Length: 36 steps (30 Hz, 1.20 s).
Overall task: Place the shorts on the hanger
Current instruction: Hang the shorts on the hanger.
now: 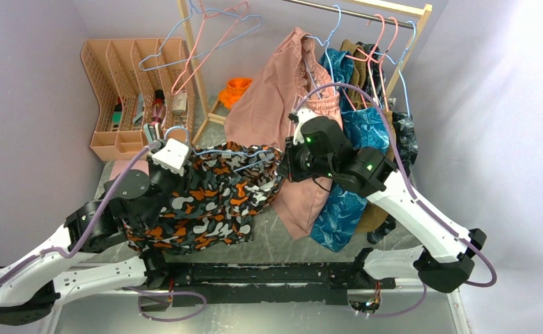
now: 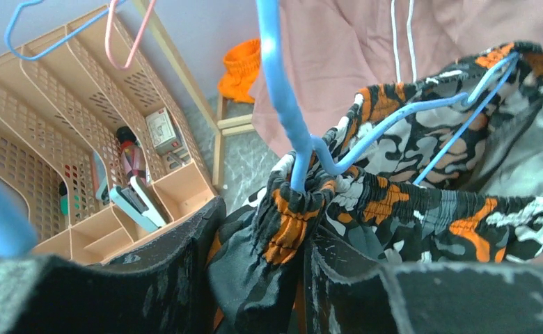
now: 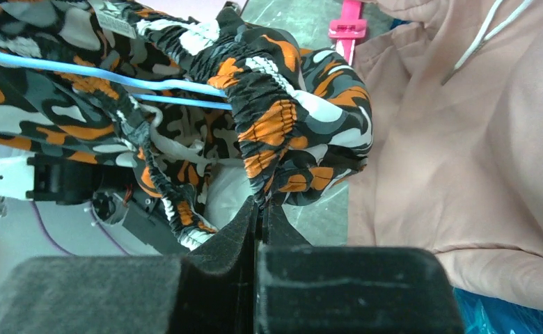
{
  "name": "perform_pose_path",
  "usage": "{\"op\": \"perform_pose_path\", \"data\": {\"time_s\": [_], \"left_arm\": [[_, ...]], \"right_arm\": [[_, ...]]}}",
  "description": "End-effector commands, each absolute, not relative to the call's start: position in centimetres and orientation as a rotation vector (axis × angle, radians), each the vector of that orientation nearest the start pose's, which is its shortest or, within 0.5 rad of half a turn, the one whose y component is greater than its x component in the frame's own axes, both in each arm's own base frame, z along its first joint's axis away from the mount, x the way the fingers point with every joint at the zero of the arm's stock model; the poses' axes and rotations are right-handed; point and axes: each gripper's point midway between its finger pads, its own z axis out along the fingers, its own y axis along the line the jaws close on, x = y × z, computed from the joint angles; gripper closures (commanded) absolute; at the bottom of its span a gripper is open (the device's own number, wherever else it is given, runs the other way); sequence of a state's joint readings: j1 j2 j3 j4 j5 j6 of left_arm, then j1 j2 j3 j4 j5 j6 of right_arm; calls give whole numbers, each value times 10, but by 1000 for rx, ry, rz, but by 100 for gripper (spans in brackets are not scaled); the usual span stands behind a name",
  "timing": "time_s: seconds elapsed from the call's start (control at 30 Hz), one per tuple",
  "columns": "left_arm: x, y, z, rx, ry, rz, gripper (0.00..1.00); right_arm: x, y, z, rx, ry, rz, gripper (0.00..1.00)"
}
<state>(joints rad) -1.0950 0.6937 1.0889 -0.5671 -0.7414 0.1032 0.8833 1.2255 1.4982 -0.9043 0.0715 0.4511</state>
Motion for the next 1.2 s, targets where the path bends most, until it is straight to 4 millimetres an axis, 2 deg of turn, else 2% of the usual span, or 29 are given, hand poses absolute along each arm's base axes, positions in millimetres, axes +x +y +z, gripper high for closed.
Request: {"op": "perform_pose_path", "data": {"time_s": [0.0, 0.03, 0.13, 0.27, 0.4, 0.57, 0.63, 0.73, 0.77, 0.83, 0.93, 1.03, 1.1, 1.17], "left_arm": [[207, -125, 386, 361, 1546, -141, 93], [204, -130, 387, 392, 1536, -167, 93], [193, -153, 377, 534, 1525, -268, 93], [178, -175, 347, 701, 1573, -352, 93], [169, -183, 325, 794, 1629, -380, 93], [167, -176, 319, 800, 1636, -366, 93], [168, -174, 314, 805, 1646, -347, 93], [172, -179, 305, 814, 1667, -323, 93], [174, -183, 302, 818, 1667, -326, 93], [178, -195, 297, 824, 1669, -334, 93], [182, -214, 303, 799, 1637, -395, 93], [183, -229, 323, 732, 1559, -491, 93], [185, -229, 338, 676, 1520, -523, 93], [187, -222, 354, 604, 1504, -529, 93]], "right_arm": [[197, 265, 307, -490, 2245, 724, 100], [198, 267, 311, -482, 2228, 738, 100], [205, 267, 340, -409, 2124, 778, 100], [215, 261, 384, -300, 1994, 811, 100], [223, 253, 391, -244, 1980, 764, 100], [221, 255, 388, -290, 2015, 740, 100], [222, 255, 393, -306, 2019, 727, 100], [215, 269, 418, -382, 1990, 808, 100], [211, 277, 435, -408, 1957, 869, 100], [204, 294, 455, -458, 1914, 983, 100], [191, 317, 479, -524, 1844, 1152, 100], [188, 335, 474, -572, 1850, 1228, 100], [190, 338, 464, -593, 1893, 1205, 100], [199, 329, 474, -573, 1888, 1113, 100]]}}
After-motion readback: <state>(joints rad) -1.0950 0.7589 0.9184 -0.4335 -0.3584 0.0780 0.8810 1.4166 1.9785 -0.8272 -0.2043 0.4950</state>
